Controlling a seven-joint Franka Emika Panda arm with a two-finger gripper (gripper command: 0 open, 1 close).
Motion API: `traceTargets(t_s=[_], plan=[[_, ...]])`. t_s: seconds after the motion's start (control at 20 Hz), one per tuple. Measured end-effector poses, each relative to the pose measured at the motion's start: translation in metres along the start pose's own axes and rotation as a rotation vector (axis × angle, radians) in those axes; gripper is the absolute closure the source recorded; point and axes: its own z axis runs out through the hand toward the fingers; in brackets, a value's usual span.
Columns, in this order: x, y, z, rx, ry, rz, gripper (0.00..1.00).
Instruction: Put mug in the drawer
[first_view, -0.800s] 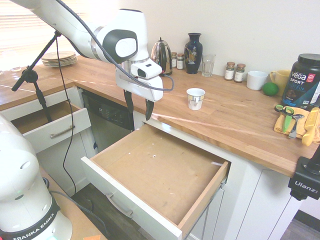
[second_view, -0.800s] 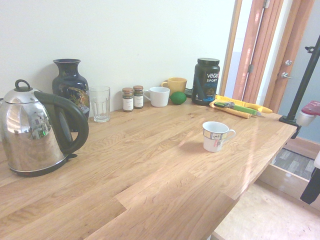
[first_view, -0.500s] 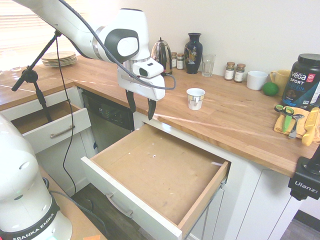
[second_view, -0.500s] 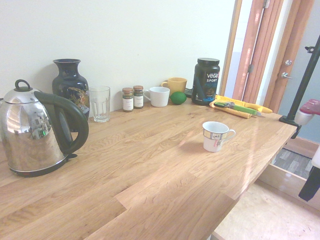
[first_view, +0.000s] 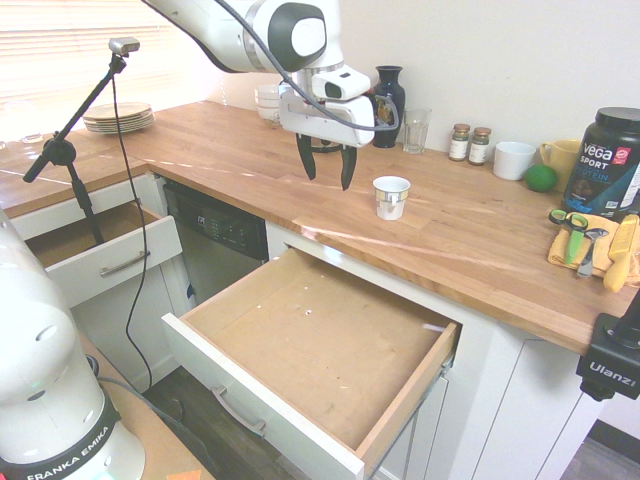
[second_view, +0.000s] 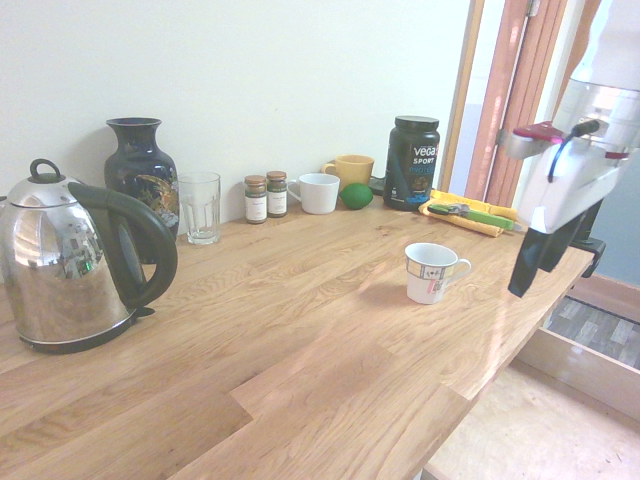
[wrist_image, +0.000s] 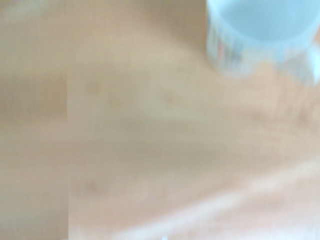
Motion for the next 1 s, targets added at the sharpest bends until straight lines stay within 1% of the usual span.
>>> traceTargets(t_s=[0.25, 0.65, 1.0], plan=[[0.036, -0.039, -0.006, 0.000, -0.003, 0.013, 0.00], [0.076, -0.070, 0.043, -0.021, -0.028, 0.046, 0.00], [0.083, -0.077, 0.072, -0.049, -0.054, 0.052, 0.00]])
